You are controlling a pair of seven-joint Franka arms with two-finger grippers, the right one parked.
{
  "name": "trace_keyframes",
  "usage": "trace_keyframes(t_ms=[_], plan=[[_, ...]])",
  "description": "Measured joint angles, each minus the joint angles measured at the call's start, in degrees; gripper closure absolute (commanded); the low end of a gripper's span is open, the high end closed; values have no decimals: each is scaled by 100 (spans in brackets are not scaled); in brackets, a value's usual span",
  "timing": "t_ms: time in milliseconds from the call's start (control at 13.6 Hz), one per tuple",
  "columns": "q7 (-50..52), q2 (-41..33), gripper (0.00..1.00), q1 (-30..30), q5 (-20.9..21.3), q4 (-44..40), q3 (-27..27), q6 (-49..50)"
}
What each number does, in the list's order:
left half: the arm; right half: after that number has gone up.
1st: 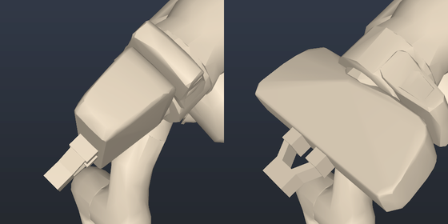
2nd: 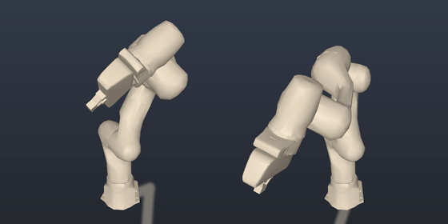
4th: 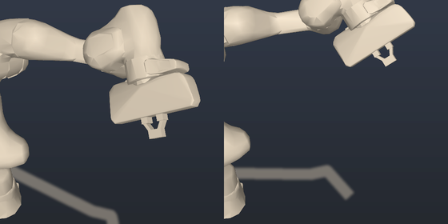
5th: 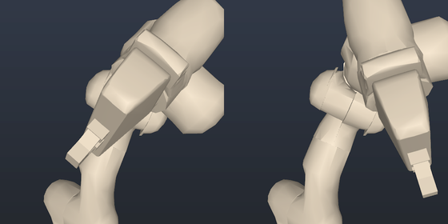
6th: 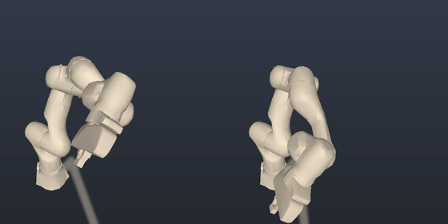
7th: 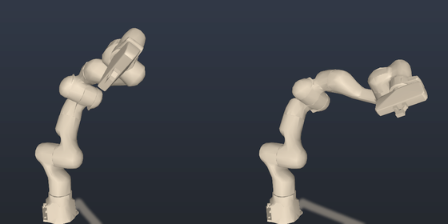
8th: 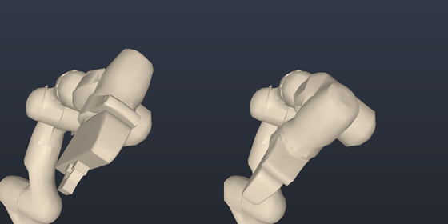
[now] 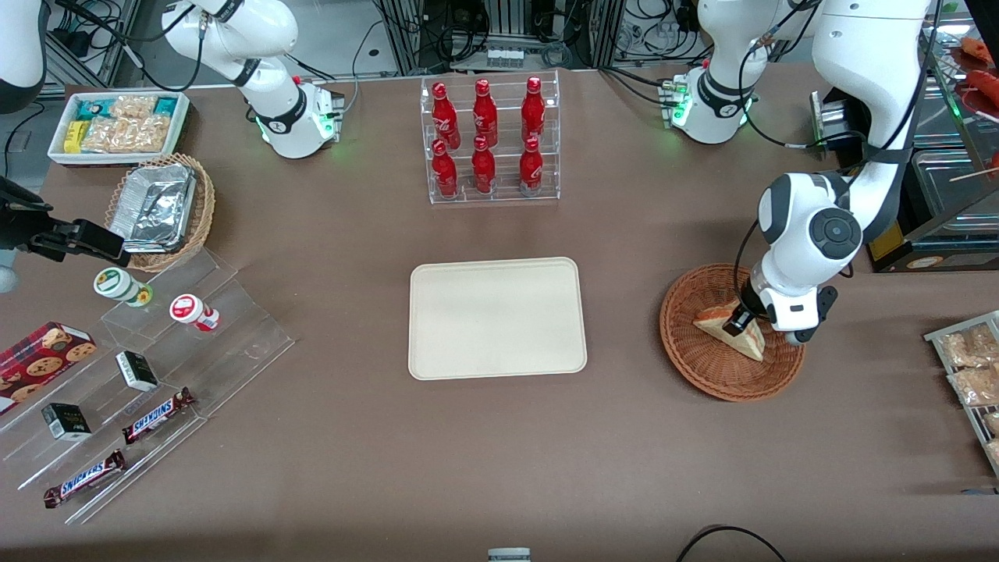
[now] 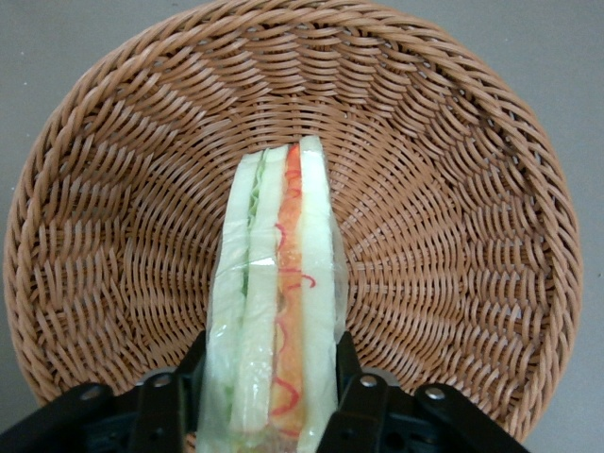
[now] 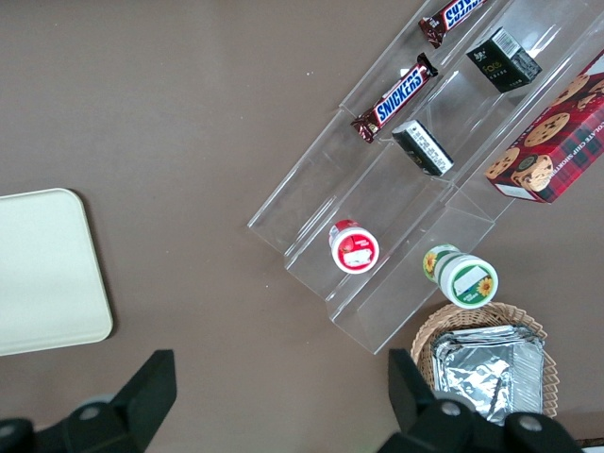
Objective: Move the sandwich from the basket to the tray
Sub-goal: 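Close the left gripper on the sandwich and lift it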
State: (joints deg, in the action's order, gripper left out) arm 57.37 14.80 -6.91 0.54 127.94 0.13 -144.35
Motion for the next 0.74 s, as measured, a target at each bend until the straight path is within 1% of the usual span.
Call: trace_keyframes(t_ms=[74, 294, 442, 589, 663, 736], plan=[[23, -1, 91, 0, 0, -9, 0, 0], [38, -20, 91, 0, 2, -104, -1, 112], [30, -90, 92, -13, 115, -399, -12, 813], [30, -187, 92, -27, 444, -887, -64, 1761], [29, -226, 95, -28, 505, -1142, -127, 2124], [26, -252, 95, -30, 522, -1388, -225, 2397]])
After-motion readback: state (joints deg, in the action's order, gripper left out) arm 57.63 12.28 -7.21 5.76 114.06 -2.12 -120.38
